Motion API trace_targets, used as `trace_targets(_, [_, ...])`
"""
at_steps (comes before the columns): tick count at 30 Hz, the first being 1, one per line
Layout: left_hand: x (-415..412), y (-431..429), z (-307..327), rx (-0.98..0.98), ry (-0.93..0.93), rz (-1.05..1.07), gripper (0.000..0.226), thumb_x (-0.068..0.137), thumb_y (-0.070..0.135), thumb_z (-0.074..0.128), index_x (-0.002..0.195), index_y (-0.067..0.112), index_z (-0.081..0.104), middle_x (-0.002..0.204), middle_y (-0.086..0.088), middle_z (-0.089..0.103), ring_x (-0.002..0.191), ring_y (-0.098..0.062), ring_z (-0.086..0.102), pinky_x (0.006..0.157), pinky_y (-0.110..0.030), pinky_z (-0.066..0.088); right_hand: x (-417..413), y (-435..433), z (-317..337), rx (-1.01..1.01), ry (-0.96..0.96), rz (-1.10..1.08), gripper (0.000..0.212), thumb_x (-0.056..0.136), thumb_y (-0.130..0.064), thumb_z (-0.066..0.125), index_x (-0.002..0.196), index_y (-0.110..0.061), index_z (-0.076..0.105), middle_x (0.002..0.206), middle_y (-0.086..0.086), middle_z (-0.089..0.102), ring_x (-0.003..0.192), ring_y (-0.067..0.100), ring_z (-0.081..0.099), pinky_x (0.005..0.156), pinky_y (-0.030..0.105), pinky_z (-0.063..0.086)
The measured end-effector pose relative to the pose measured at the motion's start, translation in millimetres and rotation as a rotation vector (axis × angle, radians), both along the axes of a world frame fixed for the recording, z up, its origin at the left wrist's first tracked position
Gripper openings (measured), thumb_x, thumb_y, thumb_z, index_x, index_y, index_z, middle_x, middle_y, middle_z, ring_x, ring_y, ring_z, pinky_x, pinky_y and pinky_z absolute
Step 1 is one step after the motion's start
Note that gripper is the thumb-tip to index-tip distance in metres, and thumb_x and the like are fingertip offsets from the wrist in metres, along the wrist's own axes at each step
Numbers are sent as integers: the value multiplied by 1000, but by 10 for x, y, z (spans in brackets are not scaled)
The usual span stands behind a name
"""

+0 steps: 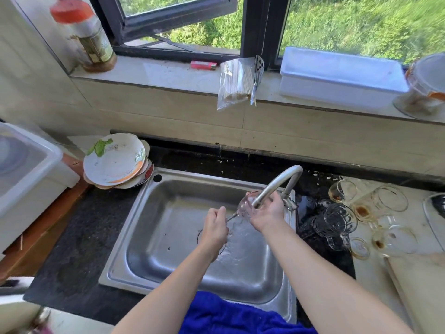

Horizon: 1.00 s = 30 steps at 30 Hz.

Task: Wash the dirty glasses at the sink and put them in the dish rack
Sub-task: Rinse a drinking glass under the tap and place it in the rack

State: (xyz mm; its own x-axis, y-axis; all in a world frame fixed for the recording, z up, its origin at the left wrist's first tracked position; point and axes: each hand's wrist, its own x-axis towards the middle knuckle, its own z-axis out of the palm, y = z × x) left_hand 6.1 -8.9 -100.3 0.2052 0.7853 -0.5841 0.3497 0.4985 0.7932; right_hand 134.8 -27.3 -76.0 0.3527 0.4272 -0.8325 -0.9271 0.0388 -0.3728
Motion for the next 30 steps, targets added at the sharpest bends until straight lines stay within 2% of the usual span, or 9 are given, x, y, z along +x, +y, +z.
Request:
trace_targets(3, [42, 0, 34, -307, -97, 155, 22, 98, 19, 38, 77, 12, 38, 64, -5, 32, 47, -16, 32, 38, -17, 20, -267, -72, 144, -102, -470, 196, 16, 98, -22, 52, 83, -17, 47, 69, 3, 49, 50, 11, 50, 40, 17, 38])
trace_targets(8, [-75, 164, 79, -680, -223, 180, 17, 93, 19, 40, 78, 15, 34, 59, -4, 33, 35, -9, 30, 32, -7, 14, -201, -272, -44, -317, -1374, 669, 47, 83, -44, 70, 120, -24, 50, 119, -5, 52, 103, 8, 50, 74, 19, 35])
trace_targets(11, [-156, 240, 46, -774, -268, 99, 18, 89, 23, 39, 74, 15, 36, 59, -1, 33, 34, -7, 27, 27, -10, 12, -68, -292, -243, -188, -1754, 1020, 65, 74, -64, 65, 130, -31, 56, 137, -7, 48, 116, 8, 49, 85, 27, 47])
trace_targets(14, [-238, 302, 46, -736, -258, -61, 18, 89, 24, 42, 75, 15, 37, 58, -2, 38, 36, -7, 25, 29, -10, 9, 158, -278, -112, -82, -1319, 1157, 64, 67, -57, 80, 122, -32, 59, 108, -15, 62, 95, 4, 60, 76, 25, 54])
trace_targets(16, [-212, 304, 39, -685, -256, -87, 15, 88, 20, 44, 75, 17, 38, 60, -2, 39, 37, -8, 24, 31, -11, 9, 308, -269, -15, -30, -956, 1130, 50, 76, -34, 81, 119, -24, 59, 101, 0, 65, 81, 11, 63, 58, 27, 53])
trace_targets(18, [-94, 306, -53, -588, -268, 13, 16, 88, 10, 44, 73, 16, 38, 62, -2, 36, 39, -8, 25, 31, -13, 12, 382, -307, 20, 0, -877, 1092, 38, 83, -22, 76, 118, -19, 60, 106, 10, 64, 81, 15, 62, 56, 28, 54])
trace_targets(23, [442, 146, -191, -427, -358, 226, 21, 89, -2, 56, 97, 12, 42, 59, -4, 41, 37, -10, 34, 35, -19, 31, 415, -627, -12, -30, -1224, 896, 42, 75, -19, 82, 113, -27, 64, 118, -5, 59, 101, 12, 65, 82, 29, 57])
trace_targets(26, [673, 49, -193, -448, -365, 232, 28, 87, -11, 50, 105, 9, 44, 59, -6, 41, 33, -9, 31, 34, -17, 30, 400, -852, 31, -62, -1470, 907, 44, 75, -24, 81, 113, -33, 62, 116, -15, 49, 99, -1, 59, 82, 26, 56])
trace_targets(30, [829, 40, -202, -459, -380, 352, 19, 88, -15, 47, 96, 1, 54, 74, -14, 53, 43, -14, 38, 37, -19, 34, 398, -1000, 31, -57, -1670, 920, 44, 76, -25, 81, 118, -25, 66, 117, -12, 44, 105, 6, 58, 83, 29, 57])
